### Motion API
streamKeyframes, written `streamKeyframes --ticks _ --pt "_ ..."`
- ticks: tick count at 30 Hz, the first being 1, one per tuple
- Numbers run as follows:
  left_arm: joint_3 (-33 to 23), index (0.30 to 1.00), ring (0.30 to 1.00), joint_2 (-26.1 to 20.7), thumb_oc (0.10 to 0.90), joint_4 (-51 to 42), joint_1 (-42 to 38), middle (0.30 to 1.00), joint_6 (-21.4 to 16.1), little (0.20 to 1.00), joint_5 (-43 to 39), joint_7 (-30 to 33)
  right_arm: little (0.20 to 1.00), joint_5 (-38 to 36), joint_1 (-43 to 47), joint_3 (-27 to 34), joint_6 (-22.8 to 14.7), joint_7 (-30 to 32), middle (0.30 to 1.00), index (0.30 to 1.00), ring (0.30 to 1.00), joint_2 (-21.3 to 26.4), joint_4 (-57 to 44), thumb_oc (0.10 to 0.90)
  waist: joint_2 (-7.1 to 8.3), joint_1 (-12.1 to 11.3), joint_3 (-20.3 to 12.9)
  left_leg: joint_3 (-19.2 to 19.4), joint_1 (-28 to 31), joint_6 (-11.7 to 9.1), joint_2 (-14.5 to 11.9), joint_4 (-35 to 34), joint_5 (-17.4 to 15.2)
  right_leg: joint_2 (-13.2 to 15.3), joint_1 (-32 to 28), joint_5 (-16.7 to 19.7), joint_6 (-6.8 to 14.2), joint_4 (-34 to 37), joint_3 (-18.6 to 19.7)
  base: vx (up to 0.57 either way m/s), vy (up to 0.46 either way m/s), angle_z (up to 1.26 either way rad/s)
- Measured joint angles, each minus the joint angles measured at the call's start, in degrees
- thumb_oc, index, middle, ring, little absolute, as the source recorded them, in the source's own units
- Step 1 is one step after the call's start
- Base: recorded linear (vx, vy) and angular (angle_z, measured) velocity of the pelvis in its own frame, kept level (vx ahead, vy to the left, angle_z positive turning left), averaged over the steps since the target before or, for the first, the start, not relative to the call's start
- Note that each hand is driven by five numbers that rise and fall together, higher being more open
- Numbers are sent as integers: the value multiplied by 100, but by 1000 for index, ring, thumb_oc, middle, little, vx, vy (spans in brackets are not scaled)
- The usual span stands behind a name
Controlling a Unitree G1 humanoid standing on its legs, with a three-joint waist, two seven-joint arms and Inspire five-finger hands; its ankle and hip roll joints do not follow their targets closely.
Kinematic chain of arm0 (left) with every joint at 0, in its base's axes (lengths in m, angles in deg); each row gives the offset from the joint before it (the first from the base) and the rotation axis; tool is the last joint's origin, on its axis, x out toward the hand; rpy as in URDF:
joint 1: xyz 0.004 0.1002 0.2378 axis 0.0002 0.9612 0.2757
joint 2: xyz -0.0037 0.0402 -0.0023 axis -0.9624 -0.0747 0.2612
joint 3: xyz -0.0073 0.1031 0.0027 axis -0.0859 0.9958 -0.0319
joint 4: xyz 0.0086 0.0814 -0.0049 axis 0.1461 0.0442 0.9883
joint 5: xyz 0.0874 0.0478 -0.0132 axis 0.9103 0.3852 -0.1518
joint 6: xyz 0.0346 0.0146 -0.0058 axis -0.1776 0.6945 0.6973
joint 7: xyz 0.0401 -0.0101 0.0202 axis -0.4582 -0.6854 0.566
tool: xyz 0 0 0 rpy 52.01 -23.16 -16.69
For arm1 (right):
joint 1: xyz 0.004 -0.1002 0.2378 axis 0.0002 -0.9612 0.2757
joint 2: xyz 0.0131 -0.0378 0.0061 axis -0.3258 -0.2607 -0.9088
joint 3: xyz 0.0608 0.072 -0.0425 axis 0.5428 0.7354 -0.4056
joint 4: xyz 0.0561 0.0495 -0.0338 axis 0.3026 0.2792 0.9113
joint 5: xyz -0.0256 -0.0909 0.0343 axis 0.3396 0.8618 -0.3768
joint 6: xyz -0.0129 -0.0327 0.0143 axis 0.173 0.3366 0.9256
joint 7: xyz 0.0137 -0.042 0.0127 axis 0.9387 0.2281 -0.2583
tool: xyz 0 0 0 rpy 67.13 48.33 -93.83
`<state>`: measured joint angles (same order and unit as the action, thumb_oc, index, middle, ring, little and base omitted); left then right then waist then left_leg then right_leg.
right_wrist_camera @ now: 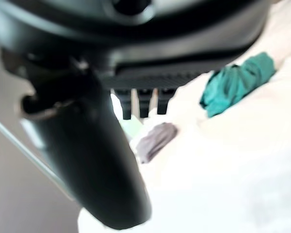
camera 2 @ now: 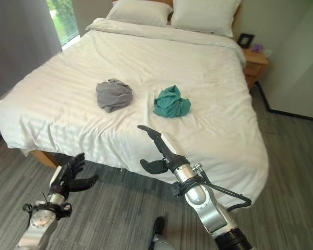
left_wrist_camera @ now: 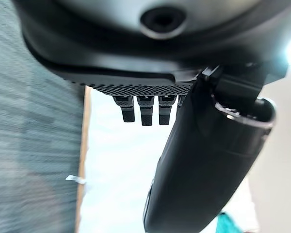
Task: Pick up bed clothes into laundry basket.
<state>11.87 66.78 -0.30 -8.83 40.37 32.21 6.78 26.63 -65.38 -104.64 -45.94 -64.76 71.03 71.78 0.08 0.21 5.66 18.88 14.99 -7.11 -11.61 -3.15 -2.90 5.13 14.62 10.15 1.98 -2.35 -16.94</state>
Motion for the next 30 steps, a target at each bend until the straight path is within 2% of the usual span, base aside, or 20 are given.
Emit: streamKeyframes --ticks 1,2,4,5,7,8,9,10,11,12,14,15,17,18,21,22,23,24,27,30 --pt "-83 900 900 46 800 -1 80 900 1 900 47 -2 900 114 -17 77 13 -1 900 900 900 -10 45 800 9 -19 41 -115 35 -209 -115 208 232 -121 -180 -128 -71 33 -14 302 -361 11" --pt "-158 900 900 46 800 9 125 900 0 900 47 -6 900 158 -38 193 12 6 900 900 900 -103 106 800 112 8 132 -268 -122 -284 -201 790 270 -131 -414 -173 -122 84 -11 173 -333 3" --pt "-299 900 900 116 800 38 201 900 0 900 33 1 900 186 -110 507 7 146 900 900 900 -176 128 800 245 37 265 -760 -922 -425 -462 2808 632 -160 -916 -368 -376 220 -85 182 -298 10" --pt "-333 900 900 172 800 44 224 900 -3 900 -3 17 900 253 -84 643 23 252 900 900 900 -160 148 800 344 -23 354 -863 -1432 -521 -586 3949 1097 -115 -1234 -379 -433 411 -110 138 -93 3" --pt "-313 900 900 189 800 61 269 900 -1 900 -76 -1 900 285 -39 743 41 408 900 900 900 -103 149 800 309 -1 354 -606 -1885 -461 -725 4399 863 -148 -1542 -361 -518 684 -211 227 -26 6" --pt "-313 900 900 190 800 64 306 900 -8 900 -79 -8 900 332 16 753 65 480 900 900 900 -92 182 800 306 -3 362 -438 -2084 -349 -733 4311 714 -150 -1647 -414 -491 771 -215 305 120 3" --pt "-302 900 900 192 800 92 334 900 -16 900 -114 -11 900 523 300 577 127 647 900 900 900 87 517 800 322 -34 371 -77 -2152 -247 -613 3342 512 -158 -1740 -545 -445 768 -186 226 106 -6" --pt "-277 900 900 200 800 119 306 900 -14 900 -171 -10 900 608 425 524 168 651 900 900 900 202 693 800 302 -61 366 -55 -2125 -262 -533 2846 558 -182 -1784 -506 -530 760 -204 216 122 -20" --pt "-284 900 900 188 800 163 379 900 -15 900 -230 -1 900 792 916 237 209 794 900 900 900 290 1398 800 272 -111 357 -95 -2034 -307 -423 1802 600 -242 -1890 -571 -465 762 -177 168 74 -20" --pt "-260 900 900 185 800 193 381 900 -10 900 -275 -9 900 857 1185 106 311 803 900 900 900 349 1793 800 232 -138 351 -73 -1978 -305 -412 1216 739 -302 -1936 -604 -466 757 -169 234 106 -17" --pt "-195 900 900 186 800 193 395 900 -12 900 -419 -22 900 893 1417 -36 466 890 900 900 900 450 2302 800 184 -252 352 -81 -1899 -289 -340 434 1071 -343 -2049 -700 -388 756 -169 213 84 -5" --pt "-185 900 900 186 800 193 417 900 -11 900 -467 -25 900 900 1526 -153 518 881 900 900 900 521 2450 800 148 -262 362 -87 -1817 -255 -316 237 1166 -350 -2102 -726 -356 761 -163 212 78 4" --pt "-141 900 900 199 800 198 526 900 -8 900 -579 -117 900 948 1606 -203 580 898 900 900 900 617 2816 800 -86 -267 276 -55 -1569 -22 -223 130 1432 -401 -2292 -851 -173 758 -197 213 78 18" --pt "-136 900 900 180 800 206 599 900 -10 900 -594 -126 900 967 1615 -244 621 931 900 900 900 661 2966 800 -188 -254 182 -45 -1443 41 -194 -85 1355 -398 -2353 -922 -27 760 -240 193 66 32" --pt "-202 900 900 39 800 256 511 900 -8 900 -644 -121 900 998 1836 -420 631 925 900 900 900 686 3426 800 6 -417 170 -79 -1442 202 153 -187 1319 -98 -2381 -951 116 760 -328 137 48 29" --pt "-208 900 900 -34 800 296 503 900 -6 900 -689 -116 900 1035 2211 -731 619 955 900 900 900 675 3961 800 25 -489 162 -128 -1448 266 267 -188 1272 -18 -2396 -946 140 761 -331 91 23 23" --pt "-197 900 900 -70 800 340 498 900 -15 900 -715 -123 900 1095 2492 -911 587 976 900 900 900 634 4420 800 24 -564 161 -169 -1459 285 317 -187 1256 42 -2397 -952 192 760 -337 110 22 28" --pt "-177 900 900 -129 800 423 421 900 -4 900 -756 -128 900 1244 3094 -1387 660 984 900 900 900 527 5389 800 19 -654 159 -247 -1537 291 372 -189 1247 98 -2375 -957 237 759 -365 32 -5 35" --pt "-113 900 900 -311 800 472 451 900 -5 900 -848 -147 900 1362 3453 -1444 722 1051 900 900 900 310 6281 800 20 -908 156 -385 -1740 312 384 -187 1258 93 -2255 -977 268 758 -358 -15 2 29" --pt "74 900 900 -475 800 626 545 900 -42 900 -856 -166 900 1449 3818 -1589 725 1185 900 900 900 194 6850 800 -47 -1021 111 -404 -2096 341 373 -185 1334 74 -1918 -977 271 745 -416 -50 -9 6"
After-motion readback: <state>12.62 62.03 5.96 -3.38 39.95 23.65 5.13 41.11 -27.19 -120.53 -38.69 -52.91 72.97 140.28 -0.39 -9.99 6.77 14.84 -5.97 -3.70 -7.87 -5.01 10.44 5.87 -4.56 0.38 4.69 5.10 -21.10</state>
